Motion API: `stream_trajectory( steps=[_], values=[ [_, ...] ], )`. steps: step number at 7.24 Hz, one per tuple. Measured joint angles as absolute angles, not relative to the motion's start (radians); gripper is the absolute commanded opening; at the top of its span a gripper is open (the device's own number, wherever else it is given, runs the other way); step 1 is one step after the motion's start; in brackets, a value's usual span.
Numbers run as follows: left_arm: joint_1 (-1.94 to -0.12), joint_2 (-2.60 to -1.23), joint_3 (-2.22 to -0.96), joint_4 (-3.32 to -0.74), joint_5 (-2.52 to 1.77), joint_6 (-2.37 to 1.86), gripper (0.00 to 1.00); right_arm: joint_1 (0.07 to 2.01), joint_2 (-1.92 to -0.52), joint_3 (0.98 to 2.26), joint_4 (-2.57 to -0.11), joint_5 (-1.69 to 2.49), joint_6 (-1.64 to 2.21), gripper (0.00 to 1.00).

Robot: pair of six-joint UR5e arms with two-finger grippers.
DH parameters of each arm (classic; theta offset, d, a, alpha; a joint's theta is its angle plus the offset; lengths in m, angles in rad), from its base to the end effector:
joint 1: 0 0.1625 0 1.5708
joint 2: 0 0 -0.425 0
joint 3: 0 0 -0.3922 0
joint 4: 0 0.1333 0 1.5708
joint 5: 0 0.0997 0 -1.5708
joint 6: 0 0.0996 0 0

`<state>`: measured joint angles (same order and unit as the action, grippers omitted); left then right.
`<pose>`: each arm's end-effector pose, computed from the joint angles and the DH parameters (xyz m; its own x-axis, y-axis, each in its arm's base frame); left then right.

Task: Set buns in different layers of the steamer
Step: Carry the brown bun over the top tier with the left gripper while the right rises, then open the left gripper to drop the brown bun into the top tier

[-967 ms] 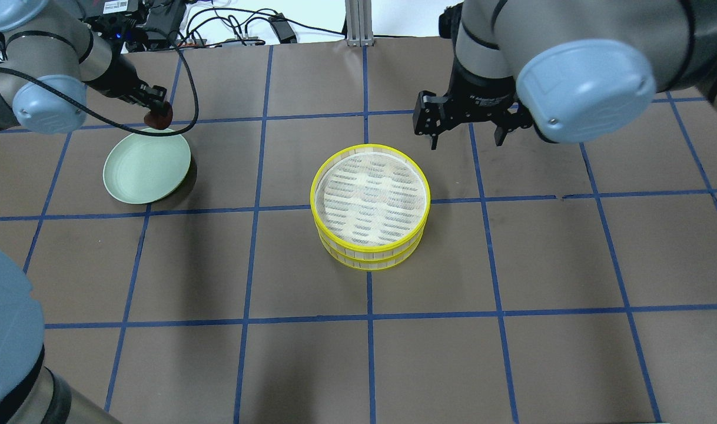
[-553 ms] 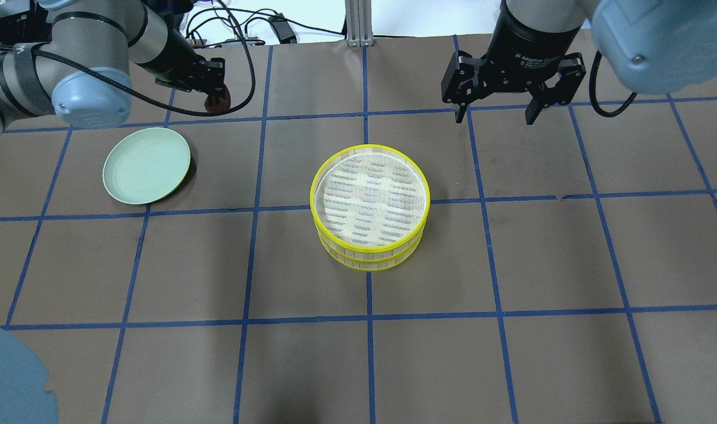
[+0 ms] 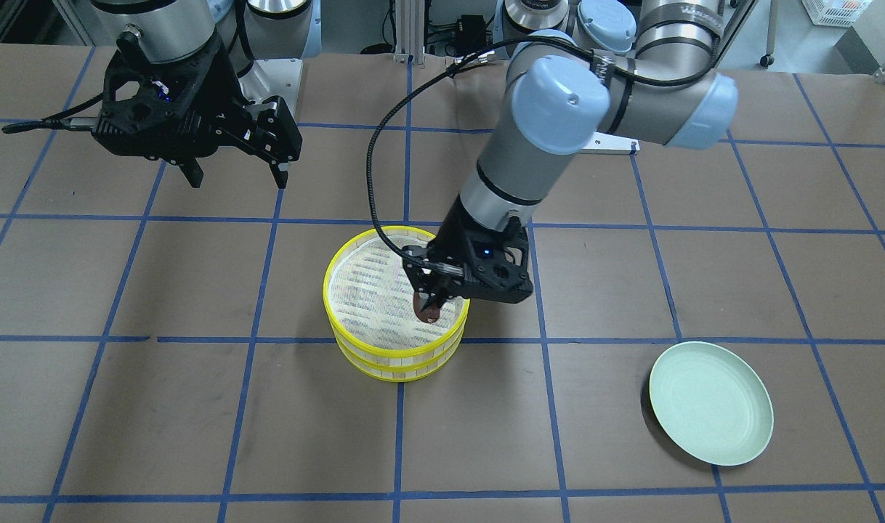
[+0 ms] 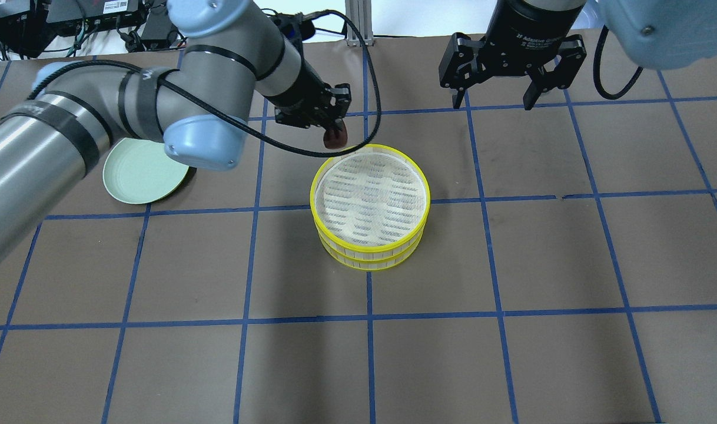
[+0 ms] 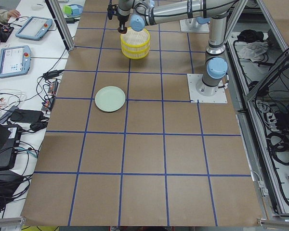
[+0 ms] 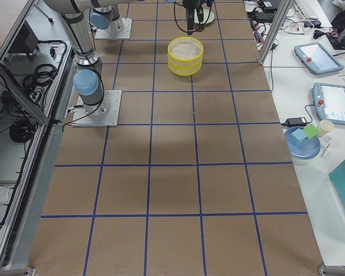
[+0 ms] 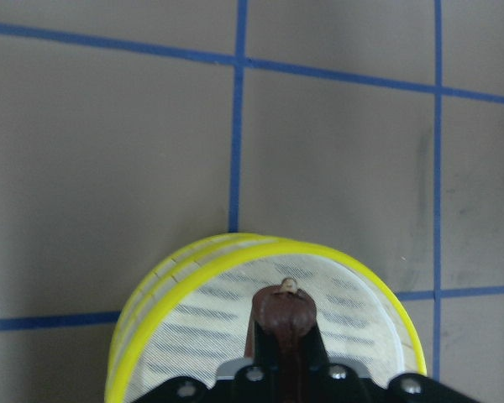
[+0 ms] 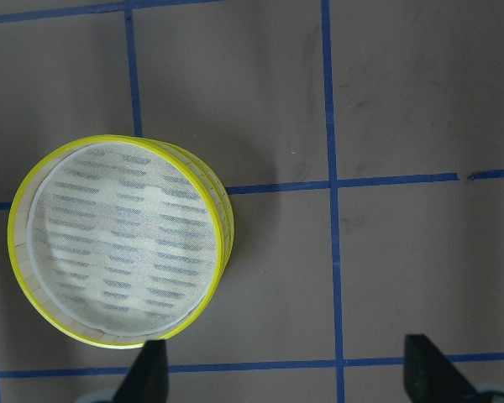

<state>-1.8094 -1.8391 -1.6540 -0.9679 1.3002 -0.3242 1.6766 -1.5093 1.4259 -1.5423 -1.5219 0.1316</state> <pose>-0.2975 -0.5465 0.3691 -0.9456 -0.0227 0.3247 -0.0763 0.9852 -0.1533 0.1925 -0.5045 0.5255 -0.9982 0.0231 -0.0556 0.0258 0.9985 -0.0480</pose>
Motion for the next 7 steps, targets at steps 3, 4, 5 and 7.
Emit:
stream_trajectory(
  steps=[3, 4, 5, 7],
  values=[
    [-1.874, -1.834, -1.693, -0.97, 1.299, -0.37, 1.0, 1.677, -1.51, 1.442, -1.551, -1.529, 0.042, 1.0],
    [-1.873, -1.831, -1.693, -0.976, 1.3, -0.371, 1.0, 1.676, -1.511, 1.447, -1.552, -1.53, 0.035, 1.0],
    [-1.872, -1.83, -1.692, -0.979, 1.301, -0.371, 1.0, 1.675, -1.512, 1.45, -1.551, -1.53, 0.035, 1.0],
    [-1.864, -1.828, -1.683, -0.98, 1.302, -0.367, 1.0, 1.676, -1.512, 1.451, -1.549, -1.532, 0.039, 1.0]
  ],
)
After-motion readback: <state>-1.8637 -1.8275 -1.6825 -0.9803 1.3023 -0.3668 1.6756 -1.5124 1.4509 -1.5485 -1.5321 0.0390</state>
